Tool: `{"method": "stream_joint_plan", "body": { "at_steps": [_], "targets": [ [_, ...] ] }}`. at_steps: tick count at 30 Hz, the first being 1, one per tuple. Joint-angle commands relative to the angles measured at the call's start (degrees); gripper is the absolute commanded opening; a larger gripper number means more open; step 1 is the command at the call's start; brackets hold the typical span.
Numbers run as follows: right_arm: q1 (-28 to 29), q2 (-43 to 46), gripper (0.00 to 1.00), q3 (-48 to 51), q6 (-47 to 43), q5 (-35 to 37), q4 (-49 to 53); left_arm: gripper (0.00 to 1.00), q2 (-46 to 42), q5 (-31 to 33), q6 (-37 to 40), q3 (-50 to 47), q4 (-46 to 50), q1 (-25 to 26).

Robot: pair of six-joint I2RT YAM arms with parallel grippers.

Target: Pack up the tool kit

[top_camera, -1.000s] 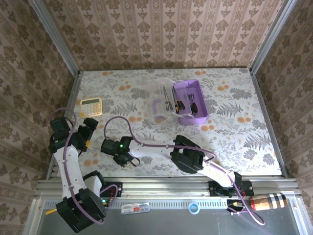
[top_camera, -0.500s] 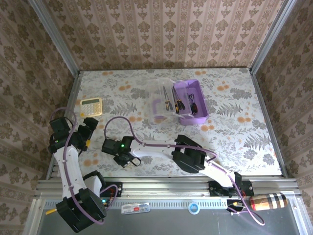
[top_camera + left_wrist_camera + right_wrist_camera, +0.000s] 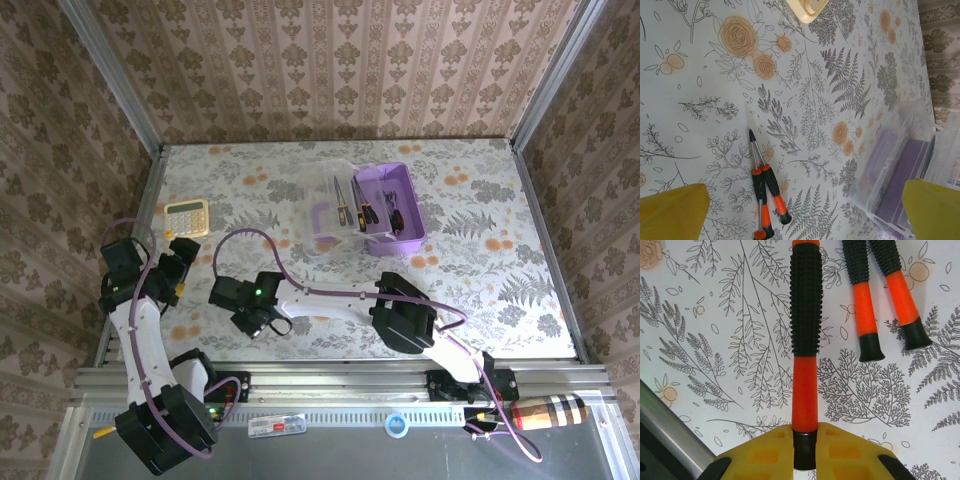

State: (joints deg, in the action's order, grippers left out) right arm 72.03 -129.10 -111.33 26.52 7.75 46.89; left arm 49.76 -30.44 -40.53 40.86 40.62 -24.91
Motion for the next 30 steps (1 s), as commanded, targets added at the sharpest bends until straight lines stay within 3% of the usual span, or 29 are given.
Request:
{"method": "stream_joint_plan", "body": {
  "at_steps": [1,11,21,25,30],
  "targets": [
    [-0.32,3.8,0.14,0.2,-0.3,3.24,1.65,1.0,-0.38,-1.64,-1.25,0.55,-0.23,-0.67],
    [-4.08,9.0,0.14,-0.24,0.85,7.69,5.4,1.0,-1.18,-3.18,-1.55,1.29,-0.76,-0.67],
    [-17.1,18.55,0.14,4.92,-0.97,10.06,4.63,1.0,-2.87,-7.44,-2.62,-0.36,-3.87,1.93],
    [-24.7,20.69,0.13,8.19,-3.9,10.07,3.69,1.0,-6.16,-4.79,-6.84,-3.96,-9.25,8.32],
    [-32.43,21.0,0.13,10.69,-3.89,6.3,2.05,1.0,-7.91,1.03,-14.16,-8.88,-17.99,23.18]
  ]
}}
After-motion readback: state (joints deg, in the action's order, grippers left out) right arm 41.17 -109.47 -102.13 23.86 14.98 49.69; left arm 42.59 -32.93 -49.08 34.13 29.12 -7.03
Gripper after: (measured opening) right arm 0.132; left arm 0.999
